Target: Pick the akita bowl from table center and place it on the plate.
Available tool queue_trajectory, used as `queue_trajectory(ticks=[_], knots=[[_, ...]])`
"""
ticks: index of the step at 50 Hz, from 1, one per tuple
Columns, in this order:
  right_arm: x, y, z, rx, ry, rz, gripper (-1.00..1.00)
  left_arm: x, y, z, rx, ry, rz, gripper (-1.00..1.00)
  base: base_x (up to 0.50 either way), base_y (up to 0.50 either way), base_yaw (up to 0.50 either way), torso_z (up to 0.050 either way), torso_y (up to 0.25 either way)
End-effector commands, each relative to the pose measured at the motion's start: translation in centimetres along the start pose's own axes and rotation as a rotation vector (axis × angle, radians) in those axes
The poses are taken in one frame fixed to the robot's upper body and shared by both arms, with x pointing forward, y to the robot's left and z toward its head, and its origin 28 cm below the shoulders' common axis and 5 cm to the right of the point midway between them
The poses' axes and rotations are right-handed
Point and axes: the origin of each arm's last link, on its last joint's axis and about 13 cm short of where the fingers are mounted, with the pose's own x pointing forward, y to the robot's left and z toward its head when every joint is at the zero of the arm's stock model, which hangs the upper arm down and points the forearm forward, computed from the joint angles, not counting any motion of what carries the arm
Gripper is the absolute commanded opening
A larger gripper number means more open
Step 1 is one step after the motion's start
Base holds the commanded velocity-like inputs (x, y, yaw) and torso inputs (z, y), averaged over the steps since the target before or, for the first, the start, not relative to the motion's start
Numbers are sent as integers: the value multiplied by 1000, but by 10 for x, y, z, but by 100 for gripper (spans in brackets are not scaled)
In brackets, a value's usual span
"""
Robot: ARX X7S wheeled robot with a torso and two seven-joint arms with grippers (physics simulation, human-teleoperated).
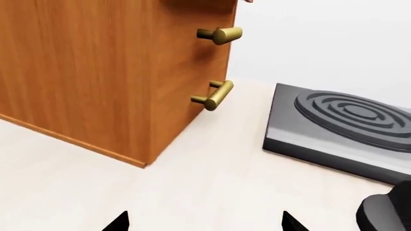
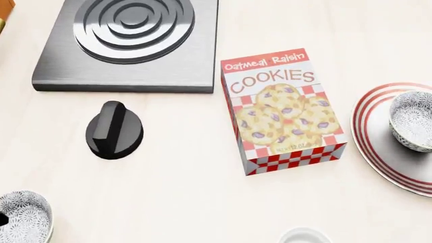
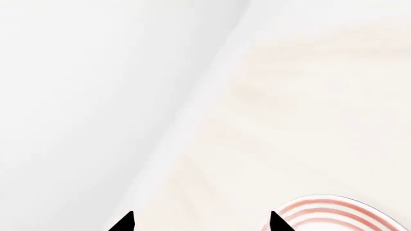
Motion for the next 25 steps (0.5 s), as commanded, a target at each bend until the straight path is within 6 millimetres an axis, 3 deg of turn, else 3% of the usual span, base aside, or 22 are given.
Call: queue_trajectory(ticks=[1,15,25], knots=[[-45,12,-2,-114,-42,121,100,0,-3,2,1,-4,-13,100,0,0,0,0,0],[-86,28,1,-164,-38,235,100,5,-7,4,1,-9,-24,100,0,0,0,0,0],[-93,23,4,-193,-89,238,100,6,-10,5,0,-12,-28,100,0,0,0,0,0]])
